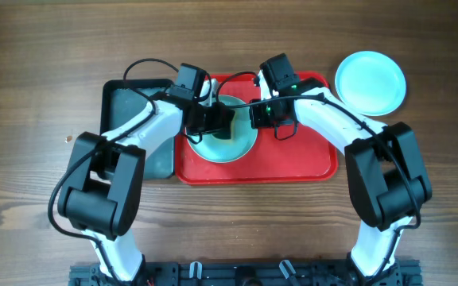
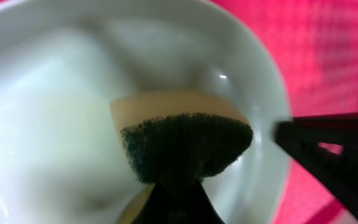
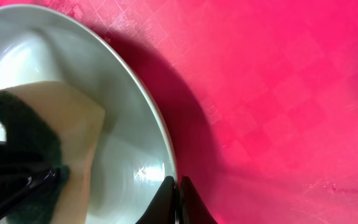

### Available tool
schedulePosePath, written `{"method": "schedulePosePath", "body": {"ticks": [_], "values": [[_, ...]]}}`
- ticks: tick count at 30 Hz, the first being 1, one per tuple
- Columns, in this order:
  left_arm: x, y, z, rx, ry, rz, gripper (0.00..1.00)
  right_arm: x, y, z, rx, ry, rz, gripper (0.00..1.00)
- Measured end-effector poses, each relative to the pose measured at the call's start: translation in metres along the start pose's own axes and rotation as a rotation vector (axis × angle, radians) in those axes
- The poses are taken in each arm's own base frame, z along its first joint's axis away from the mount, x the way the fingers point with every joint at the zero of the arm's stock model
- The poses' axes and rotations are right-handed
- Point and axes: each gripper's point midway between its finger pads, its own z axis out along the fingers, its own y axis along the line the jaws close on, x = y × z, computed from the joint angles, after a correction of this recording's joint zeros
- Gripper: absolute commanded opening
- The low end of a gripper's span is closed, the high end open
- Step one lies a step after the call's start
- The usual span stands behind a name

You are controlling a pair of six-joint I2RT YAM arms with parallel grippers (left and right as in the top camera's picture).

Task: Clean dirty plates on tray and stack at the side
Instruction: 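Scrub the light-blue plate with the sponge in left gripper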

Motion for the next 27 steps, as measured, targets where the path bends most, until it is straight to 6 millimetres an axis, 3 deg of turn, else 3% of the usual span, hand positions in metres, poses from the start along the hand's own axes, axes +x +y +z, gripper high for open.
{"method": "schedulePosePath", "body": {"ticks": [3, 8, 10, 17, 24, 27], "values": [[-0.008, -0.002, -0.013, 0.045, -0.018, -0.019, 0.04, 0.0, 0.0, 0.0, -0.002, 0.0, 0.0, 0.04], [-0.033, -0.012, -0.078, 0.042, -0.158, -0.015, 0.04, 0.0, 0.001, 0.0, -0.005, 0.0, 0.0, 0.04], [-0.034, -0.011, -0.091, 0.003, -0.179, -0.019, 0.04, 0.0, 0.001, 0.0, -0.005, -0.001, -0.001, 0.04], [-0.023, 0.025, -0.087, -0.188, -0.155, -0.063, 0.04, 0.0, 0.001, 0.0, -0.006, 0.0, -0.001, 0.04], [-0.014, 0.045, -0.041, -0.268, -0.088, -0.054, 0.04, 0.0, 0.001, 0.0, -0.006, 0.0, -0.001, 0.04], [-0.01, 0.055, -0.031, -0.301, -0.07, -0.076, 0.04, 0.0, 0.001, 0.0, -0.006, 0.0, -0.001, 0.04]]}}
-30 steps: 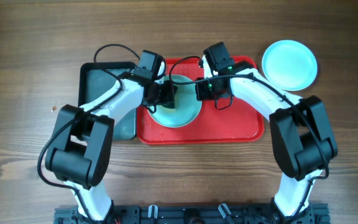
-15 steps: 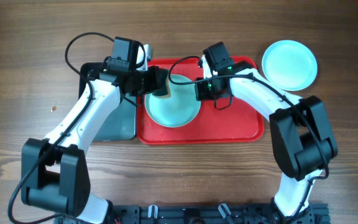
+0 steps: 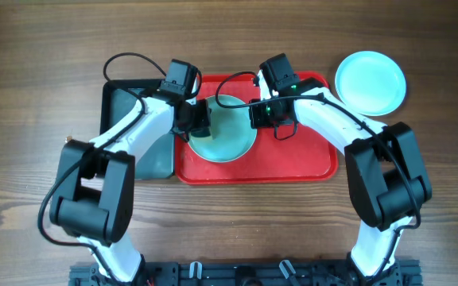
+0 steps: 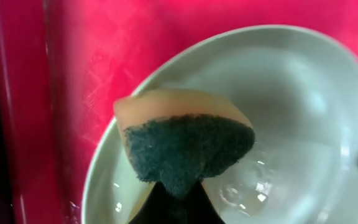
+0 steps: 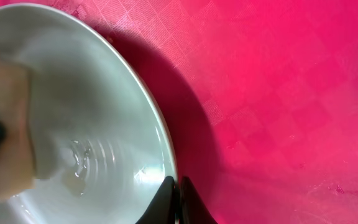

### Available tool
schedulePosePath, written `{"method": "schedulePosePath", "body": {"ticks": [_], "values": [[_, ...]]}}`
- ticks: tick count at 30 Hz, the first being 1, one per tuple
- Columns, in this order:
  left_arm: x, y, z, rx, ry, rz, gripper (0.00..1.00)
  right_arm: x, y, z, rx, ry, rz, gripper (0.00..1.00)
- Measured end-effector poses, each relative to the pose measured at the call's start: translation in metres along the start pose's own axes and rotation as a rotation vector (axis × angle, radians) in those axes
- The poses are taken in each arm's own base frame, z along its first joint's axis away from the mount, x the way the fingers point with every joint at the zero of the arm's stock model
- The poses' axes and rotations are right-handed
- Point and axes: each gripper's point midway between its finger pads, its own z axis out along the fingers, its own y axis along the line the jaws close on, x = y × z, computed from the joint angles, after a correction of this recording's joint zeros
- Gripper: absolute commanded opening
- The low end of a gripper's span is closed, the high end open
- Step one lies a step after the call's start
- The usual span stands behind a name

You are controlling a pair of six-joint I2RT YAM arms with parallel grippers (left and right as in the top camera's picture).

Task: Clean dirty plates on tray and stack at the side
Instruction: 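Scrub the light-blue plate with the sponge in left gripper, then carry the sponge back over the black tray with left gripper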

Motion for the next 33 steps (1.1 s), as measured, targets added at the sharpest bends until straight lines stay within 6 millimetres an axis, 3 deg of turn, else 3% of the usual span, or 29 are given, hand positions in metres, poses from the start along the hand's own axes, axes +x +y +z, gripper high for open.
{"method": "schedulePosePath", "body": {"ticks": [3, 6, 11, 13, 15, 17, 20, 21, 23, 29, 31, 33], "values": [[0.001, 0.003, 0.006, -0.012, 0.008, -0.044, 0.04, 0.0, 0.0, 0.0, 0.0, 0.0, 0.0, 0.04], [0.002, -0.007, 0.007, 0.043, 0.019, -0.064, 0.04, 0.0, 0.0, 0.0, 0.0, 0.0, 0.0, 0.04], [0.007, -0.061, 0.007, 0.308, 0.07, -0.027, 0.04, 0.0, 0.0, 0.0, 0.0, 0.0, 0.0, 0.04], [0.006, -0.073, 0.003, 0.382, 0.075, -0.017, 0.04, 0.0, 0.0, 0.0, 0.0, 0.0, 0.0, 0.04], [0.0, -0.073, -0.003, 0.416, 0.071, -0.028, 0.04, 0.0, 0.0, 0.0, 0.0, 0.0, 0.0, 0.05], [-0.012, -0.065, -0.016, 0.433, 0.039, -0.05, 0.04, 0.0, 0.0, 0.0, 0.0, 0.0, 0.0, 0.14], [-0.041, -0.041, -0.065, 0.425, -0.085, -0.099, 0.04, 0.0, 0.0, 0.0, 0.0, -0.001, 0.004, 0.35], [-0.05, -0.026, -0.085, 0.4, -0.134, -0.128, 0.04, 0.0, 0.0, 0.0, 0.0, 0.0, 0.003, 0.38], [-0.055, 0.004, -0.107, 0.324, -0.179, -0.193, 0.04, 0.0, 0.0, 0.0, 0.0, 0.0, 0.003, 0.42], [-0.02, 0.126, -0.114, -0.048, -0.093, -0.426, 0.04, 0.0, 0.0, 0.0, 0.0, 0.0, 0.003, 0.43], [-0.016, 0.147, -0.117, -0.126, -0.095, -0.445, 0.04, 0.0, 0.0, 0.0, 0.0, 0.0, 0.003, 0.42], [-0.014, 0.155, -0.116, -0.16, -0.098, -0.437, 0.04, 0.0, 0.0, 0.0, 0.0, 0.0, 0.004, 0.41]]}}
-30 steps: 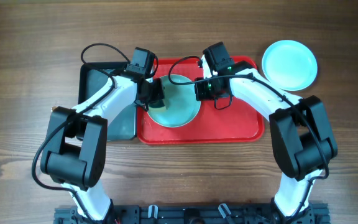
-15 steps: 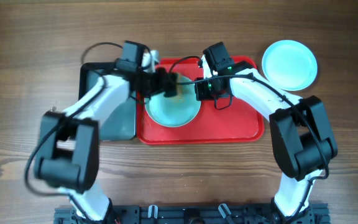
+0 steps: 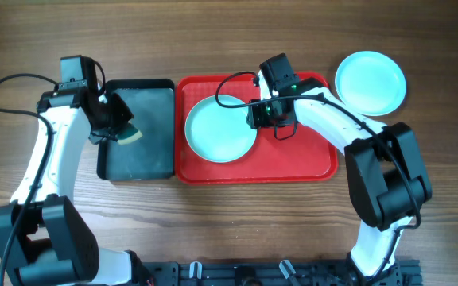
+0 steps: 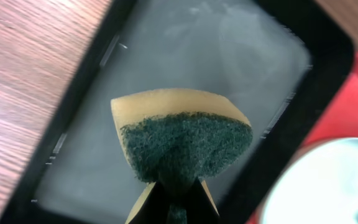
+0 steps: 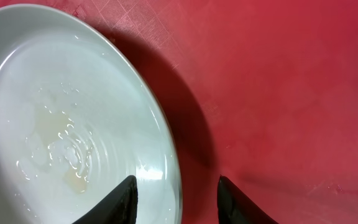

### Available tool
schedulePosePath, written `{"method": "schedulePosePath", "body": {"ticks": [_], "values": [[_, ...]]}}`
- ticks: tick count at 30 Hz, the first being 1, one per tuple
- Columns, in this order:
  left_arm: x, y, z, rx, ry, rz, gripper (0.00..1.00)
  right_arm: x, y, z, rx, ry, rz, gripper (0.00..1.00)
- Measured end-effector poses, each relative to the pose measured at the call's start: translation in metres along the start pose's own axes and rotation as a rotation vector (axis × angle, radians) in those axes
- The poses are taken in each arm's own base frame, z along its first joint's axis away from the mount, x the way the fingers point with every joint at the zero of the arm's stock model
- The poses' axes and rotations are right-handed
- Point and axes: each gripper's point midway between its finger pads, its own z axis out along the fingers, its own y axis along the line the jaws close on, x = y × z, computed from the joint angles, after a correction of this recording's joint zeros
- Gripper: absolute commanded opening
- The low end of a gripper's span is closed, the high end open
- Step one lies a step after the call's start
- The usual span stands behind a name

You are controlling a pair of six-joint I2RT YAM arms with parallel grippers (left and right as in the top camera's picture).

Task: Clean dirty plates on tray and stack at the side
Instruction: 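Carry the sponge back over the black tray with left gripper, then lift the light-blue plate off the red tray with right gripper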

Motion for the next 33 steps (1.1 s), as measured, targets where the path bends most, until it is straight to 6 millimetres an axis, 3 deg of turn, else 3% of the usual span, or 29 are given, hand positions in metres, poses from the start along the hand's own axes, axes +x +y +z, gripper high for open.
{"method": "schedulePosePath", "body": {"ticks": [4, 10, 19, 23, 33], "values": [[0.0, 0.007, 0.006, -0.027, -0.013, 0.025, 0.04, -0.001, -0.002, 0.0, 0.009, -0.003, 0.0, 0.41], [0.001, 0.009, 0.01, -0.034, -0.019, 0.061, 0.04, -0.001, -0.005, 0.003, 0.02, -0.019, 0.013, 0.23], [-0.002, 0.009, 0.01, -0.037, -0.03, 0.157, 0.04, 0.001, -0.007, 0.006, 0.021, -0.02, 0.055, 0.17], [-0.002, 0.009, 0.01, -0.037, -0.03, 0.158, 0.04, 0.003, -0.005, 0.01, 0.01, -0.025, 0.062, 0.04], [-0.002, 0.009, 0.01, -0.037, -0.03, 0.163, 0.04, 0.006, -0.004, 0.007, 0.017, -0.003, 0.067, 0.04]]}}
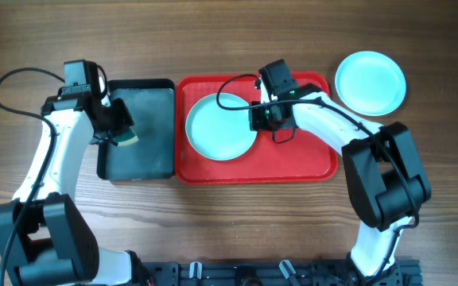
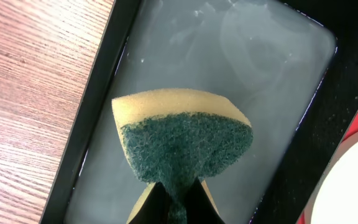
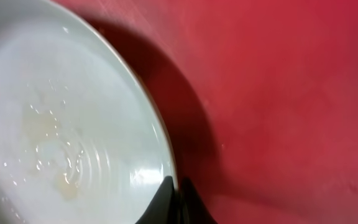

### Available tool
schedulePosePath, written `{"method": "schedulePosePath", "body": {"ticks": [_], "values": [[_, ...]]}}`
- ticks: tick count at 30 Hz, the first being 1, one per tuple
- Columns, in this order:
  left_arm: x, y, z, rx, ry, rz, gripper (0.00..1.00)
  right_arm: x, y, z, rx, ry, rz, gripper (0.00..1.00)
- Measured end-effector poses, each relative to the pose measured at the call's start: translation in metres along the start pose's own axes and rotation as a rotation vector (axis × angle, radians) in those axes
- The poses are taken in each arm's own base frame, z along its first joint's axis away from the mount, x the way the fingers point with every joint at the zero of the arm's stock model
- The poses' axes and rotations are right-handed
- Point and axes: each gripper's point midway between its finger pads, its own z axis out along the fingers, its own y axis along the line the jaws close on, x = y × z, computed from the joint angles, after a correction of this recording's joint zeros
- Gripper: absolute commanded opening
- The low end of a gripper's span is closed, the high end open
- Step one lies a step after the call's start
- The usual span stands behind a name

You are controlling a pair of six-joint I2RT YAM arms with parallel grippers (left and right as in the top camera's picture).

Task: Clean dirty plates on tray and stack at the side
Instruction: 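Lift the light-blue plate off the red tray with right gripper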

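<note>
A pale green plate (image 1: pixel 220 128) lies on the left part of the red tray (image 1: pixel 300 163); a wet film shows on its face (image 3: pixel 61 155). My right gripper (image 1: pixel 262 117) is shut on the plate's right rim (image 3: pixel 174 186), one finger on each side of the edge. A yellow sponge with a dark green scouring face (image 2: pixel 182 140) is pinched in my left gripper (image 2: pixel 174 198), which hangs over the black basin (image 1: pixel 137 131) near its left wall. A second pale green plate (image 1: pixel 370 83) rests on the wood, right of the tray.
The black basin holds cloudy water (image 2: pixel 241 68) and stands against the tray's left edge. Bare wooden tabletop (image 1: pixel 229 36) runs behind and in front of both. Cables loop from both arms over the tray and to the far left.
My right gripper, then open around the plate's right rim, is now shut on it. My left gripper with the sponge has shifted slightly within the basin, towards its left wall.
At first the sponge was pressed inside the plate while my right gripper pinched the rim. Then the sponge was at the plate's left edge. Later it was over the basin and the right gripper stood open. Now the right gripper is shut on the rim again.
</note>
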Motion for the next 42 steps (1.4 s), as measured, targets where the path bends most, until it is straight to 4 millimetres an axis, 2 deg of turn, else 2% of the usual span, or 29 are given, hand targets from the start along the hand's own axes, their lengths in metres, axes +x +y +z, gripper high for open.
{"method": "schedulePosePath", "body": {"ticks": [3, 5, 8, 12, 16, 18, 19, 21, 22, 23, 30, 36, 42], "values": [[0.0, 0.0, 0.0, 0.0, 0.0, 0.029, 0.04, -0.011, 0.002, -0.013, 0.027, -0.009, -0.006, 0.04], [0.0, 0.0, 0.0, 0.0, 0.0, 0.04, 0.04, -0.03, 0.008, -0.037, 0.049, -0.067, -0.016, 0.04], [0.0, 0.001, 0.0, -0.004, -0.002, 0.047, 0.04, -0.049, 0.018, -0.058, 0.041, -0.129, -0.026, 0.04], [-0.001, 0.002, 0.0, -0.015, -0.005, 0.047, 0.04, -0.073, 0.036, -0.072, 0.039, -0.238, -0.038, 0.04], [-0.002, 0.003, 0.0, -0.018, -0.009, 0.047, 0.04, -0.08, 0.08, -0.071, 0.054, -0.361, -0.114, 0.04], [-0.002, 0.003, 0.0, -0.018, -0.008, 0.047, 0.04, -0.078, 0.118, -0.073, 0.069, -0.453, -0.18, 0.04], [-0.002, 0.003, 0.0, -0.021, -0.009, 0.047, 0.04, -0.075, 0.13, -0.074, 0.084, -0.487, -0.203, 0.04], [-0.002, 0.004, 0.0, -0.021, -0.009, 0.047, 0.04, -0.074, 0.151, -0.079, 0.108, -0.566, -0.245, 0.04], [-0.002, 0.004, 0.0, -0.021, -0.008, 0.047, 0.04, -0.075, 0.154, -0.081, 0.115, -0.578, -0.268, 0.04], [-0.002, 0.004, 0.0, -0.021, -0.008, 0.047, 0.04, -0.076, 0.167, -0.087, 0.14, -0.642, -0.296, 0.04], [0.0, 0.004, 0.0, -0.022, -0.004, 0.047, 0.04, -0.097, 0.217, -0.135, 0.288, -0.94, -0.587, 0.04], [0.0, 0.004, 0.0, -0.023, -0.004, 0.047, 0.04, -0.115, 0.237, -0.172, 0.405, -1.095, -0.782, 0.04], [0.0, 0.004, 0.0, -0.022, -0.004, 0.047, 0.04, -0.12, 0.243, -0.185, 0.475, -1.138, -0.876, 0.04]]}}
